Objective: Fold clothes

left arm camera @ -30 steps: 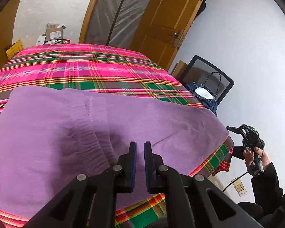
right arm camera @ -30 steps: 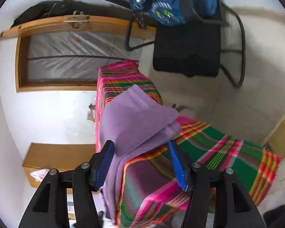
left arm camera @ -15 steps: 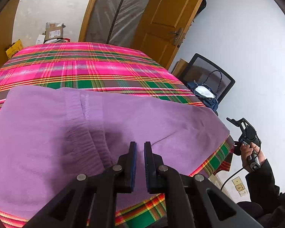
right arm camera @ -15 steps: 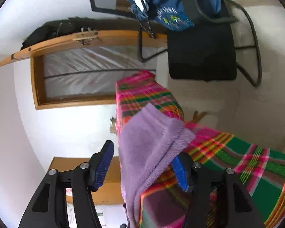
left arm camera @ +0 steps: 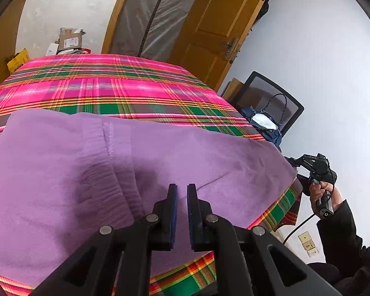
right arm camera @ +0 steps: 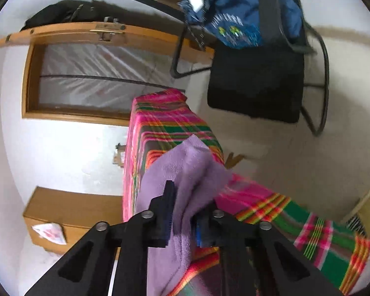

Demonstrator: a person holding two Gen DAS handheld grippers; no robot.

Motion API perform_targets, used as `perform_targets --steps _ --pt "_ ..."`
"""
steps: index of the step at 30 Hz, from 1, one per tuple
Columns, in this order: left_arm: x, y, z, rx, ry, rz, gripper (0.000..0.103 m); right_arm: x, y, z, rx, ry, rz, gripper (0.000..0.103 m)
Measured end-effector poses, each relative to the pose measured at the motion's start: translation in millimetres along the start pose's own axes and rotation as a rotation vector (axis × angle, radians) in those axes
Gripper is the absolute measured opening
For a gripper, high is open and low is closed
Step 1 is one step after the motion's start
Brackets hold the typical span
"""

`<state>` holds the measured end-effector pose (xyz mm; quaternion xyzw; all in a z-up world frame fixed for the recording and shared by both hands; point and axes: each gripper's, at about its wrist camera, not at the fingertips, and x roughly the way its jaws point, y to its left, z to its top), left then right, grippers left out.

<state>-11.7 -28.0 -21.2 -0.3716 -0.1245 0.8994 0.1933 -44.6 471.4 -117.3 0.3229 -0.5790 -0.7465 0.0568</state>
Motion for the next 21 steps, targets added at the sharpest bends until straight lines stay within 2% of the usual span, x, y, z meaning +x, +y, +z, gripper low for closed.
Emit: perform_targets --steps 9,15,21 --pt "-5 4 0 -0.013 -0.013 0.004 0.007 -22 70 -10 -0.241 -0.07 0.046 0.009" --pt "-7 4 -1 -0.017 -0.02 0.005 0.007 -20 125 -28 -0.387 -0.054 0.094 0.009" --pt "-12 3 -3 -0.017 -0.027 0.005 0.007 -9 167 -51 -0.491 0.003 0.154 0.009"
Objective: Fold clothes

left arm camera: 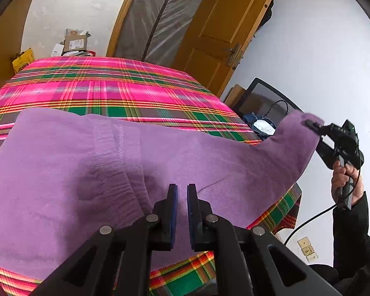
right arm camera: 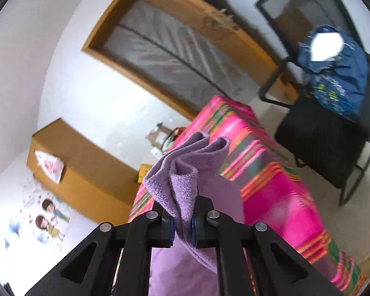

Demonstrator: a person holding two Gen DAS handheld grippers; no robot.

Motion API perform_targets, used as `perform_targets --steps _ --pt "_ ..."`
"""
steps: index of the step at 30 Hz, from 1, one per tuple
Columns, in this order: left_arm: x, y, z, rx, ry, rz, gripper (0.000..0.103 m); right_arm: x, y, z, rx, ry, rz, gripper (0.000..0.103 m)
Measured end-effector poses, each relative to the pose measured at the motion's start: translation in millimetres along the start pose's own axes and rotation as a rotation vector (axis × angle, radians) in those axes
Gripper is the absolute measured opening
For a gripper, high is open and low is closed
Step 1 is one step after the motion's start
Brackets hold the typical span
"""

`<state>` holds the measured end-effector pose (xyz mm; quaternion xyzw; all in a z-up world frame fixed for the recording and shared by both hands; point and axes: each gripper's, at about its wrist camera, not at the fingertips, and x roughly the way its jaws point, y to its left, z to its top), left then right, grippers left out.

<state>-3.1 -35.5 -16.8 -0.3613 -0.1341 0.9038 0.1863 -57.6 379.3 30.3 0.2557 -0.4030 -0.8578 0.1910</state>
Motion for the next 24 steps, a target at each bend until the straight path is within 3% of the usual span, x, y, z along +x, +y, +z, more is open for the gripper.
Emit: perform_targets --steps 16,24 --pt "-13 7 -5 -0.024 -0.024 -0.001 0.007 106 98 -53 -0.175 0.268 0.179 0.009" --pt "-27 19 -11 -0.059 -0.048 0.031 0.007 174 113 -121 -0.308 0.459 0.116 0.009"
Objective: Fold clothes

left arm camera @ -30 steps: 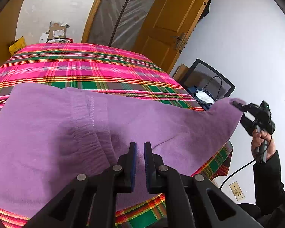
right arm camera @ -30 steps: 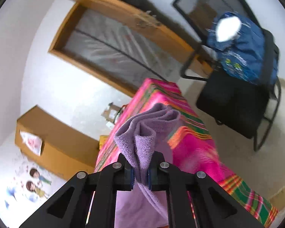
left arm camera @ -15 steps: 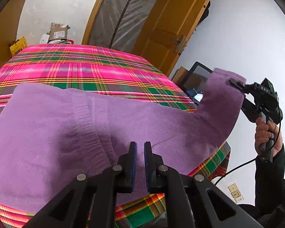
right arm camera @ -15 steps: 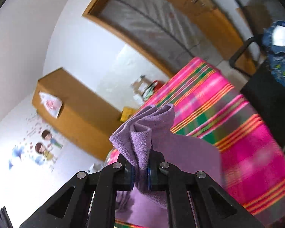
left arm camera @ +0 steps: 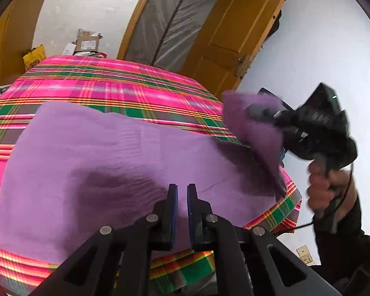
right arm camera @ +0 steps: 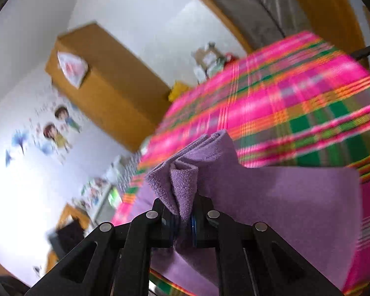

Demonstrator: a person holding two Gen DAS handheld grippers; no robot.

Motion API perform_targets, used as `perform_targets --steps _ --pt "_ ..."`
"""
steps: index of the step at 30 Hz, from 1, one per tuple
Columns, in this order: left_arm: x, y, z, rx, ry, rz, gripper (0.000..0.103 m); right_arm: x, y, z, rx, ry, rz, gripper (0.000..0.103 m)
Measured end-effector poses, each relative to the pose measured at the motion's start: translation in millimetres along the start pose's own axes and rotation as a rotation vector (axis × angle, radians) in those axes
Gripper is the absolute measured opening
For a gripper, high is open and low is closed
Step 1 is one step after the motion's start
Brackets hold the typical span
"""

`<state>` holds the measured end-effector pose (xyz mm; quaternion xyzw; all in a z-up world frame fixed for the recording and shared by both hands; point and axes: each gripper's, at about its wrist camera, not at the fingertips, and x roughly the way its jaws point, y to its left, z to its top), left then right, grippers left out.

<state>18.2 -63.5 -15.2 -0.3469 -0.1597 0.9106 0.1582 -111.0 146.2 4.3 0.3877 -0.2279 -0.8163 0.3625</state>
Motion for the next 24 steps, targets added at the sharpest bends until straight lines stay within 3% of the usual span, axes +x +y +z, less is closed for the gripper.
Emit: perform_targets --steps 5,8,9,14,19,24 --pt "-8 8 -3 -0.02 -0.011 0.024 0.007 53 -2 -29 -0.051 0.162 -0.062 0.014" --pt "-8 11 -4 -0.03 -0.01 0.033 0.007 67 0 -43 -0.073 0.231 -0.072 0.028" --pt "-8 12 -5 -0.032 -0.01 0.034 0.007 67 1 -45 -0.082 0.234 -0.063 0.035" --pt "-6 11 -3 -0.033 -0.014 0.028 0.007 56 13 -53 -0.119 0.258 -0.001 0.046" --pt "-1 11 -2 -0.037 -0.006 0.013 0.007 55 22 -68 -0.16 0.315 0.042 0.046" --pt "10 0 4 -0.027 0.016 -0.01 0.007 27 11 -60 -0.123 0.214 0.044 0.046"
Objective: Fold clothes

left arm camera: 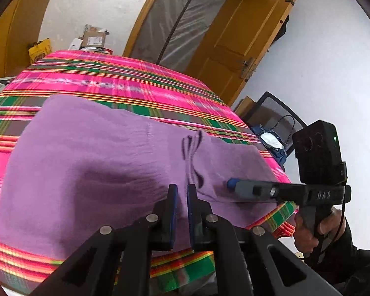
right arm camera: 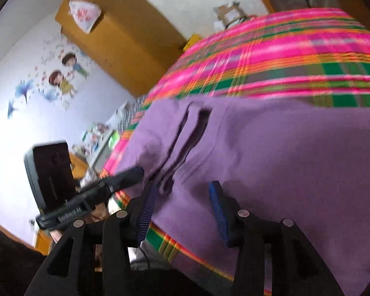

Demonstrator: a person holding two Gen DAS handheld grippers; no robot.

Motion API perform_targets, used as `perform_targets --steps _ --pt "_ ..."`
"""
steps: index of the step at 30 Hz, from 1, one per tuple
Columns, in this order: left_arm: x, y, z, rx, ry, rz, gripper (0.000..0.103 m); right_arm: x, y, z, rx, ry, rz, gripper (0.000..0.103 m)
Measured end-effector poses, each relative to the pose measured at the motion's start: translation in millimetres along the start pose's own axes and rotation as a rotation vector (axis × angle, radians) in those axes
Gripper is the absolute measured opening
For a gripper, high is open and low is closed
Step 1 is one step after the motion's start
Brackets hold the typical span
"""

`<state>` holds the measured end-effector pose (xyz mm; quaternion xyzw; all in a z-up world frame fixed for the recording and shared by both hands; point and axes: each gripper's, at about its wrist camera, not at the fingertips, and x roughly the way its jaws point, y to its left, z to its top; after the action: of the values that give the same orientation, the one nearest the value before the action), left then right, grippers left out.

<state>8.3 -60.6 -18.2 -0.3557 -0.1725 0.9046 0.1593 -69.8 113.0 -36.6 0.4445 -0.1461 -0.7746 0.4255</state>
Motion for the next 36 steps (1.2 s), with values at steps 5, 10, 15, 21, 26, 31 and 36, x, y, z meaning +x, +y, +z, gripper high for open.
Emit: perform_targets --steps 5,10,15,21,26,31,36 --pt "23 -13 8 0.019 0.038 0.026 0.012 -23 -15 6 0.04 -0.081 -0.023 0.046" --pt "41 -18 6 -0.004 0.074 0.019 0.016 -27 -27 7 0.082 -0.087 -0.037 0.046" --pt "48 -24 4 0.016 0.081 0.038 0.02 -27 -31 10 0.095 -0.093 -0.027 0.046" --pt "45 -31 7 0.042 0.056 0.067 0.02 -35 -38 8 0.11 -0.101 -0.024 0.046" --pt "43 -31 5 0.045 0.045 0.074 0.02 -43 -41 8 0.123 -0.118 -0.036 0.046" --pt "43 -28 1 0.043 0.051 0.072 0.02 -53 -43 3 0.135 -0.14 -0.044 0.046" --pt "47 -29 1 0.04 0.057 0.08 0.02 -56 -50 -1 0.161 -0.144 -0.048 0.046"
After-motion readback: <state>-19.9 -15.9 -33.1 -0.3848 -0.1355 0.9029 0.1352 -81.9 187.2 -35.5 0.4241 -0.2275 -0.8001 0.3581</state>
